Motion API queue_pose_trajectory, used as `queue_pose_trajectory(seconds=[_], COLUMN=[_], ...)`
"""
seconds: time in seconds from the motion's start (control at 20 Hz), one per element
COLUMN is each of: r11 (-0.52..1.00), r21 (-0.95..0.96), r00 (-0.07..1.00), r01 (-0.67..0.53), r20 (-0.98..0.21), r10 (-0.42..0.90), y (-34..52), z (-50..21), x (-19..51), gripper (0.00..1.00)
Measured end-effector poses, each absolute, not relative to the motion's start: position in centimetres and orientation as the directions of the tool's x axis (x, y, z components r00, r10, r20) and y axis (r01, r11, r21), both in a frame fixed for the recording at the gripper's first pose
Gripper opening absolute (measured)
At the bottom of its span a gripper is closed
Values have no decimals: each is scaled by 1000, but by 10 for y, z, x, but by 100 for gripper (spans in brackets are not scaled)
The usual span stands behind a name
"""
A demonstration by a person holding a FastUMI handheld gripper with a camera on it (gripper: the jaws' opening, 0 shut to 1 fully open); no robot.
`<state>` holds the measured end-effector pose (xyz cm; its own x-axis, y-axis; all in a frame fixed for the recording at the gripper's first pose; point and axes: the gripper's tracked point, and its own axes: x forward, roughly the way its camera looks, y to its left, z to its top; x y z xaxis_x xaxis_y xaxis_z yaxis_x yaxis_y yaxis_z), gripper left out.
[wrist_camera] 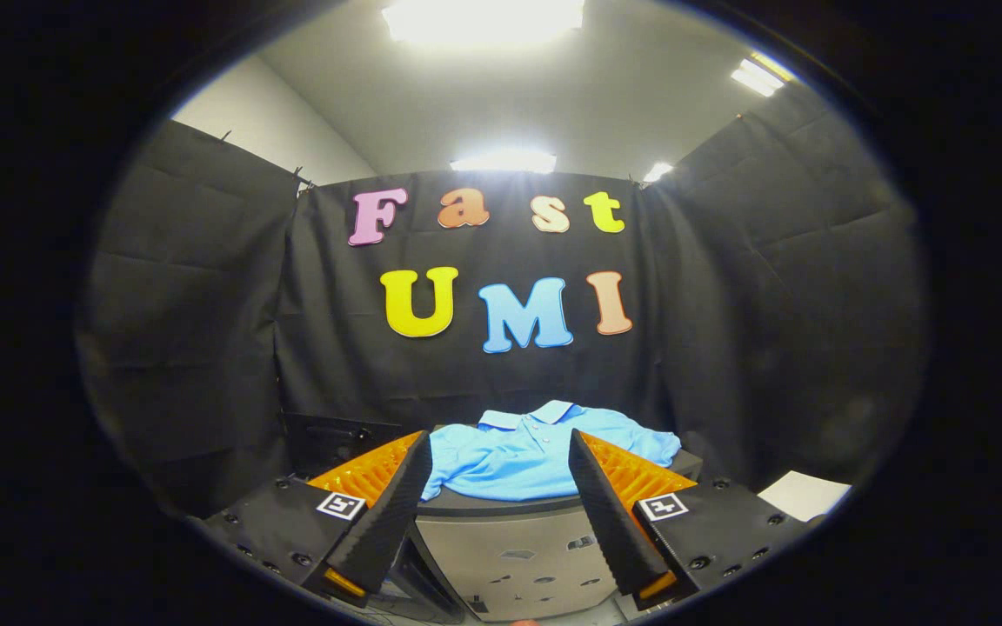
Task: Put the clothes into the washing machine and then close the washing machine lid.
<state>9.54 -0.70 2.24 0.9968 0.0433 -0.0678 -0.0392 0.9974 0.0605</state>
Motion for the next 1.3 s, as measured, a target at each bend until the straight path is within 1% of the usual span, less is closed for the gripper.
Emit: queue_pose_trajectory(seconds=[0.35, 0.6, 1.0, 1.3], r11=[996, 995, 993, 990], r21=[78, 74, -13, 1], r00=[992, 975, 917, 882], r01=[-38, -67, -116, -140], r20=[-118, -206, -385, -454], r10=[47, 81, 102, 125], y=[-23, -23, -29, -29], z=[24, 11, -28, -41], x=[157, 197, 246, 282], gripper=[98, 98, 98, 98])
